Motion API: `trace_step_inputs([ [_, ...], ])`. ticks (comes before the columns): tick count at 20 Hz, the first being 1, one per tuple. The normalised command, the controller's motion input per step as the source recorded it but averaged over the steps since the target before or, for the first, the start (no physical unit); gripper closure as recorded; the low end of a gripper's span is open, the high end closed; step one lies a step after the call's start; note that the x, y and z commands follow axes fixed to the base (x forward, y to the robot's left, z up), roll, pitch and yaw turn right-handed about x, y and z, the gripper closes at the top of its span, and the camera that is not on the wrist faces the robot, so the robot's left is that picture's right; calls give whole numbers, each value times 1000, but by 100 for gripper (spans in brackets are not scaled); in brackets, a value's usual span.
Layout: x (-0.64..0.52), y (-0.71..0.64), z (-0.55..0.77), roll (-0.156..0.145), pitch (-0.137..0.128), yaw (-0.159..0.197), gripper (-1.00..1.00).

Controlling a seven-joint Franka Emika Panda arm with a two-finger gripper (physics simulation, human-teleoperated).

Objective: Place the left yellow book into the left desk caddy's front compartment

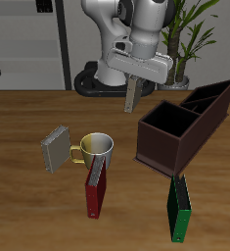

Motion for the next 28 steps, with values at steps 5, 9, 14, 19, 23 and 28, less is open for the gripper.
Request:
trace_step_inputs([
  [5, -5, 300, 47, 28, -3, -19, 100],
  [9, -5, 223, 51, 10, -13, -1, 100],
  [14, -43, 153, 48, 5, -2, -30, 100],
  [19, -45, 144, -22, 9, 16, -33, 100],
  [23, -128, 174, 5, 10, 6, -42, 100],
  [28, -71, 169, 64, 8, -3, -12, 100],
])
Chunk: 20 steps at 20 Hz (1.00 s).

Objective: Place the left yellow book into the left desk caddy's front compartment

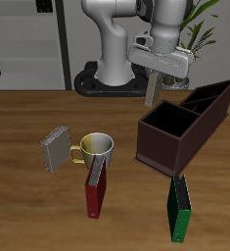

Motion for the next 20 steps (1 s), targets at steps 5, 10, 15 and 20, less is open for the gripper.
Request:
trace_step_inputs([
  [5, -83, 214, 39, 16, -8, -17, 100],
  [10, -26, 112, 98, 2, -10, -7, 100],
  [15, -89, 174, 185, 26, -37, -8, 100],
  [20, 18, 139, 180, 39, -36, 3, 100],
])
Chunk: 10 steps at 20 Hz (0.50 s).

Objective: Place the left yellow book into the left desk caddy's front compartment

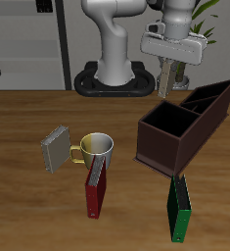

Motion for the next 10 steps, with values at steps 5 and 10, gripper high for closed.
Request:
trace_step_inputs([
  [5, 210, 30, 63, 20, -19, 1, 100],
  [10, 231, -38, 58, -24, 5, -25, 100],
])
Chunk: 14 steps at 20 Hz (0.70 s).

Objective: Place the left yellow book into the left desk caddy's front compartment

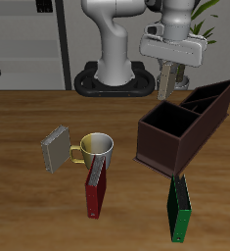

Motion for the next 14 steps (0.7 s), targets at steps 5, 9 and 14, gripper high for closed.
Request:
trace_step_inputs([
  [5, 25, 62, 79, 10, -18, -35, 100],
  [9, 16, 95, 31, 16, -3, -29, 100],
  [14, -30, 127, 29, 21, -11, -10, 100],
])
